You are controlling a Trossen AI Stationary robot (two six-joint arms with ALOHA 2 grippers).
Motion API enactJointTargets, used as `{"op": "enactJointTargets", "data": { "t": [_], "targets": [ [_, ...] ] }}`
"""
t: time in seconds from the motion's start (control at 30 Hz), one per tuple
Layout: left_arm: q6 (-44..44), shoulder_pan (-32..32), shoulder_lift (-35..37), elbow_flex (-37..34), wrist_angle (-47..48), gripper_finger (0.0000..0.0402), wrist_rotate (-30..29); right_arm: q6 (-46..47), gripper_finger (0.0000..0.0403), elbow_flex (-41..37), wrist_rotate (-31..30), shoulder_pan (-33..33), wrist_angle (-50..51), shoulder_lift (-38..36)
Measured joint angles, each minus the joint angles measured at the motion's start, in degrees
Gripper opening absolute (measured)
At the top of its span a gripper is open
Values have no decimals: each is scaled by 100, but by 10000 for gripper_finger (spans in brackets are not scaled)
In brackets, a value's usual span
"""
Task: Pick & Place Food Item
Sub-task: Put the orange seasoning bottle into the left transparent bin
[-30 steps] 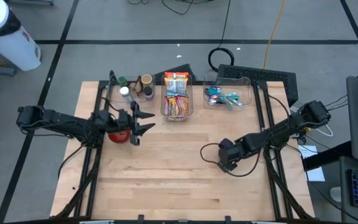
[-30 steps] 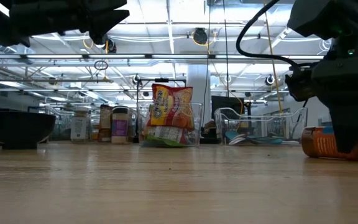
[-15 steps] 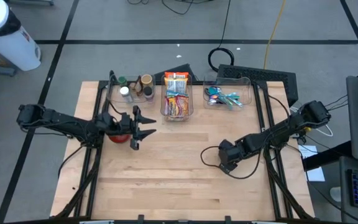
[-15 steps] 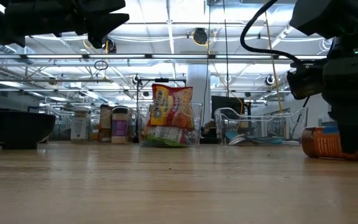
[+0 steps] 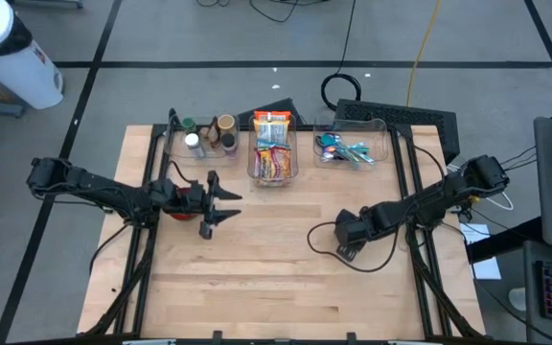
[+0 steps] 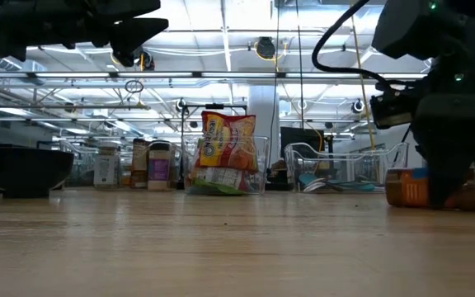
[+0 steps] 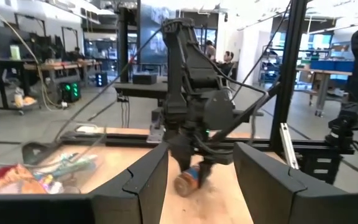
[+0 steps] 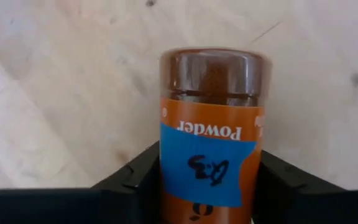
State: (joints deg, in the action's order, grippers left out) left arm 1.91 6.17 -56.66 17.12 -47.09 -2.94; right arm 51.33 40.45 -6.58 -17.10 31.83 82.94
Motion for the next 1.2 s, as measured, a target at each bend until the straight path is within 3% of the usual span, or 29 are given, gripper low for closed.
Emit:
{"op": "enactJointTargets", "data": {
  "t": [0.13, 0.4, 0.7, 0.83, 0.97, 1.2],
  "targets": [
    [125, 77, 0, 0, 83, 191, -1, -366, 148, 46, -175, 138, -34, 0],
    [636, 214, -41, 0, 328, 191, -6, -1822, 165, 566, -817, 608, -665, 24],
    [628, 212, -1115, 140, 256, 191, -464, -3254, 163, 1019, -720, 779, -2168, 2],
    [356, 212, -1744, 625, 188, 191, -389, -3405, 163, 1016, -685, 773, -2432, 13],
    [-14, 217, -2415, 1350, 425, 191, 68, -3401, 163, 1016, -667, 757, -2431, 8],
    [-440, 200, -3357, 2702, 1732, 207, 245, -3405, 162, 1016, -667, 519, -2428, 7]
  ]
}}
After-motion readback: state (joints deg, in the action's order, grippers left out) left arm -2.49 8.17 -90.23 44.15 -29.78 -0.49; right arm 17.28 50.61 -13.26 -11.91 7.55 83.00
